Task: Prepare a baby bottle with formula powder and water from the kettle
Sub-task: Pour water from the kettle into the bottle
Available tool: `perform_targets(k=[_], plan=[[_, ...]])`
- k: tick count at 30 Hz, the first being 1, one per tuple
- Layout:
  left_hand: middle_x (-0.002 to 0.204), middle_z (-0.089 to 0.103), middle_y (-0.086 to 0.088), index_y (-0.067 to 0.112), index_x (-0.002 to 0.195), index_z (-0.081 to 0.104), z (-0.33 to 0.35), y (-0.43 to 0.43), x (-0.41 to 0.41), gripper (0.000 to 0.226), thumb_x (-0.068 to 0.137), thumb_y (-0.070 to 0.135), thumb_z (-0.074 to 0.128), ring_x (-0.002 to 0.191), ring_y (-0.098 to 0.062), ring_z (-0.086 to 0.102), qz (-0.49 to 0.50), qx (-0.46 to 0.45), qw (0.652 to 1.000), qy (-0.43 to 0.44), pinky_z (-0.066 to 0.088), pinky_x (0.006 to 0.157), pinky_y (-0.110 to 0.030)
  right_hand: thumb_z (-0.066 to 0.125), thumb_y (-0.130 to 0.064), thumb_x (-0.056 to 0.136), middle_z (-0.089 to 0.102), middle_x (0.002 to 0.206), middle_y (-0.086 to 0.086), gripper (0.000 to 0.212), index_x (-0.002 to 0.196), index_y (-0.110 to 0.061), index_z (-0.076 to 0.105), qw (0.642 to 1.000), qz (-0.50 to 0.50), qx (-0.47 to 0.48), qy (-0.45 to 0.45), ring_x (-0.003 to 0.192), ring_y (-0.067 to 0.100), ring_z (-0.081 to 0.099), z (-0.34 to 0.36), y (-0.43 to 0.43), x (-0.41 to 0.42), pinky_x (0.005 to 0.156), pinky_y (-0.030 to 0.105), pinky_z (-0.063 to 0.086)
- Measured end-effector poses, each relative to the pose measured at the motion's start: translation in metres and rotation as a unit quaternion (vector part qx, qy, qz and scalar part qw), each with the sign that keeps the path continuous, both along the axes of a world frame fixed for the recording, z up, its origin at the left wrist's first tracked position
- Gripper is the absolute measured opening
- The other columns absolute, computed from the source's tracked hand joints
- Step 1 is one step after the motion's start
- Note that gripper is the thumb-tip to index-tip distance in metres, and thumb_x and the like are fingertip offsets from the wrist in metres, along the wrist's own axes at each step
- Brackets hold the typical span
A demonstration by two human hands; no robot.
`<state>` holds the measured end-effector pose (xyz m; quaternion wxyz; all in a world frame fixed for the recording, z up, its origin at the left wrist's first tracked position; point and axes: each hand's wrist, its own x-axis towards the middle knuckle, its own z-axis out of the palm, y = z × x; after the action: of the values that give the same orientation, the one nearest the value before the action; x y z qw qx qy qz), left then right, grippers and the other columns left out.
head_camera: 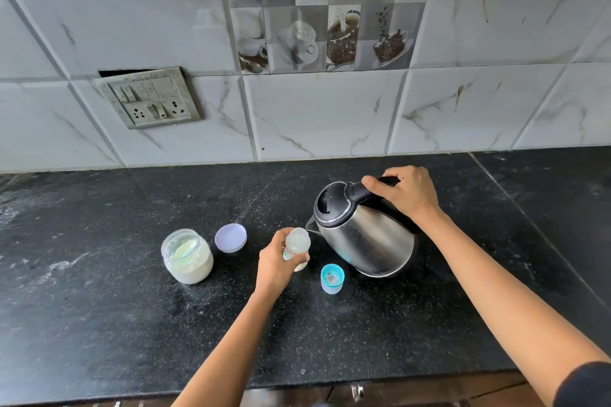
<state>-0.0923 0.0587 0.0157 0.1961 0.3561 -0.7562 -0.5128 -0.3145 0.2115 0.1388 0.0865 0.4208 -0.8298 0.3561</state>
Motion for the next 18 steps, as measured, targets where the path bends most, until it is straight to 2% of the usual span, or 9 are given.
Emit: perform_targets(k=[3, 6, 10, 13, 16, 18], plan=[[0.108, 0.062, 0.011, 0.033, 0.110, 0.054, 0.003, 0.002, -0.002, 0.050, 0.069, 0.020, 0.080, 0.099, -0.011, 0.057, -0.002, -0.002, 1.000, -0.004, 0.041, 0.082, -0.023, 0.050, -0.076, 0.070, 0.043, 0.041, 0.004, 0.074, 0.049, -0.005, 0.053, 0.999, -0.008, -0.025, -0.020, 0.043, 0.018, 0.040, -0.005, 0.009, -0.008, 0.048, 0.033, 0.031], [0.106, 0.060, 0.013, 0.035, 0.109, 0.052, 0.005, 0.005, -0.002, 0.051, 0.070, 0.017, 0.080, 0.098, -0.010, 0.055, -0.001, -0.002, 1.000, -0.006, 0.038, 0.081, -0.022, 0.053, -0.072, 0.072, 0.037, 0.040, -0.003, 0.068, 0.048, -0.008, 0.055, 0.997, -0.017, -0.058, -0.049, 0.042, 0.013, 0.036, -0.009, 0.020, -0.013, 0.047, 0.023, 0.024], [0.104, 0.062, 0.013, 0.034, 0.110, 0.054, 0.002, 0.006, -0.002, 0.051, 0.069, 0.018, 0.080, 0.096, -0.010, 0.058, 0.007, -0.004, 1.000, -0.007, 0.041, 0.081, -0.022, 0.056, -0.068, 0.072, 0.041, 0.041, -0.004, 0.055, 0.047, -0.019, 0.058, 0.988, -0.041, -0.108, -0.106, 0.045, 0.011, 0.038, -0.016, 0.034, -0.020, 0.051, 0.022, 0.028], [0.105, 0.061, 0.013, 0.033, 0.111, 0.053, 0.001, 0.007, -0.002, 0.052, 0.070, 0.017, 0.080, 0.096, -0.010, 0.058, 0.010, -0.005, 1.000, -0.007, 0.040, 0.080, -0.022, 0.058, -0.063, 0.074, 0.042, 0.038, -0.007, 0.046, 0.044, -0.029, 0.054, 0.978, -0.067, -0.141, -0.141, 0.043, 0.011, 0.039, -0.023, 0.046, -0.027, 0.055, 0.032, 0.035], [0.107, 0.060, 0.012, 0.033, 0.112, 0.052, -0.001, 0.009, -0.001, 0.052, 0.071, 0.015, 0.079, 0.098, -0.010, 0.056, 0.016, -0.002, 1.000, -0.005, 0.040, 0.082, -0.023, 0.056, -0.063, 0.074, 0.053, 0.042, -0.012, 0.046, 0.057, -0.021, 0.065, 0.963, -0.095, -0.168, -0.187, 0.044, 0.007, 0.049, -0.034, 0.060, -0.033, 0.061, 0.032, 0.041], [0.107, 0.061, 0.012, 0.033, 0.112, 0.053, -0.003, 0.009, 0.000, 0.053, 0.071, 0.015, 0.080, 0.099, -0.011, 0.056, 0.020, -0.005, 1.000, -0.004, 0.040, 0.083, -0.024, 0.055, -0.065, 0.072, 0.053, 0.042, -0.010, 0.047, 0.062, -0.020, 0.067, 0.953, -0.108, -0.182, -0.216, 0.042, 0.004, 0.050, -0.039, 0.068, -0.034, 0.058, 0.029, 0.042]])
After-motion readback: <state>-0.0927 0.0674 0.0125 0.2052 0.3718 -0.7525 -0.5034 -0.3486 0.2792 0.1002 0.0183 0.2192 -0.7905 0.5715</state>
